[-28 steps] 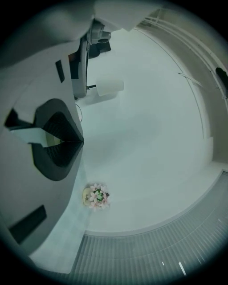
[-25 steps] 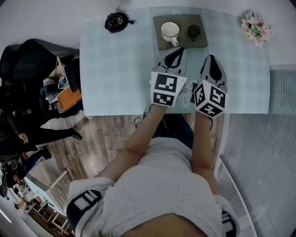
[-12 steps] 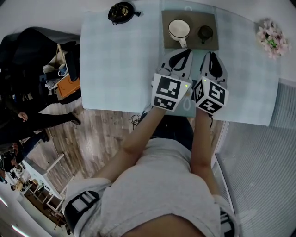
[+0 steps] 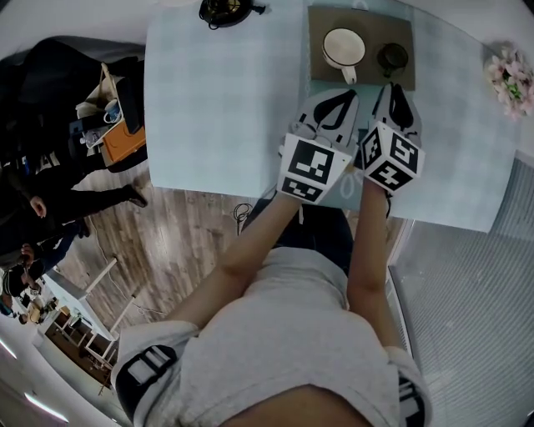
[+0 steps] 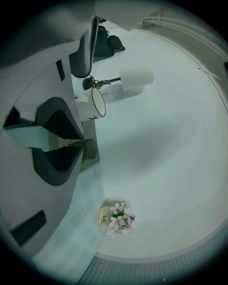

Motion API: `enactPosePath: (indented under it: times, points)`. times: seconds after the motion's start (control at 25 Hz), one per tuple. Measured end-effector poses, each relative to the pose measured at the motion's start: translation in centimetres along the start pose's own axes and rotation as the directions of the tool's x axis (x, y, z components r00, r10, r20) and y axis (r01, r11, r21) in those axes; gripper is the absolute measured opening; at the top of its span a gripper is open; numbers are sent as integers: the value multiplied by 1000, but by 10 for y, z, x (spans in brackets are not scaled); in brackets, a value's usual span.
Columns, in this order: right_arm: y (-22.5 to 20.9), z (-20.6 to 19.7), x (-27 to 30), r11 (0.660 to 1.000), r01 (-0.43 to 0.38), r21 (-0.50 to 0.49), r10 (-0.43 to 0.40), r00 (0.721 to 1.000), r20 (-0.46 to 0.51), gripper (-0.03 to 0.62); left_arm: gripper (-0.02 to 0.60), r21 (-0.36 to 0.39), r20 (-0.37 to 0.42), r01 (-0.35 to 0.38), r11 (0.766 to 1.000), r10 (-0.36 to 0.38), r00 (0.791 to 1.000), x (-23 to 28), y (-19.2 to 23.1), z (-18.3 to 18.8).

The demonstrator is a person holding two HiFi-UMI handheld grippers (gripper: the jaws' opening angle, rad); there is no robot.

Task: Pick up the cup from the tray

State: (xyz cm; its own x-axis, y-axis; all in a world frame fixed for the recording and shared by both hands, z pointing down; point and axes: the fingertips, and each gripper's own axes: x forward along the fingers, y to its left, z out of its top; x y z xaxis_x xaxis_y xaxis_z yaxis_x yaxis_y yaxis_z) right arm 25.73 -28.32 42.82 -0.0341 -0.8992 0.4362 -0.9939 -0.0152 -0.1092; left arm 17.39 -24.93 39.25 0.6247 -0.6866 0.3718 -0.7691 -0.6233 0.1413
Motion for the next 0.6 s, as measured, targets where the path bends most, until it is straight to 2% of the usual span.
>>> enactPosePath:
  times: [0.16, 0.24, 0.6]
  points:
    - [0, -2, 15, 1000, 12, 0, -12, 1000, -22, 24, 6, -4, -13, 14, 1000, -14, 1000, 5, 1, -6]
    - [0, -5, 23, 1000, 6, 5, -6, 999, -36, 121, 6, -11, -20, 22, 1000, -22, 1000, 8, 1, -9]
    - [-4, -22, 50, 999, 34, -8, -35, 996, -88, 113, 6, -32, -42, 52, 998, -53, 998, 15, 7, -18]
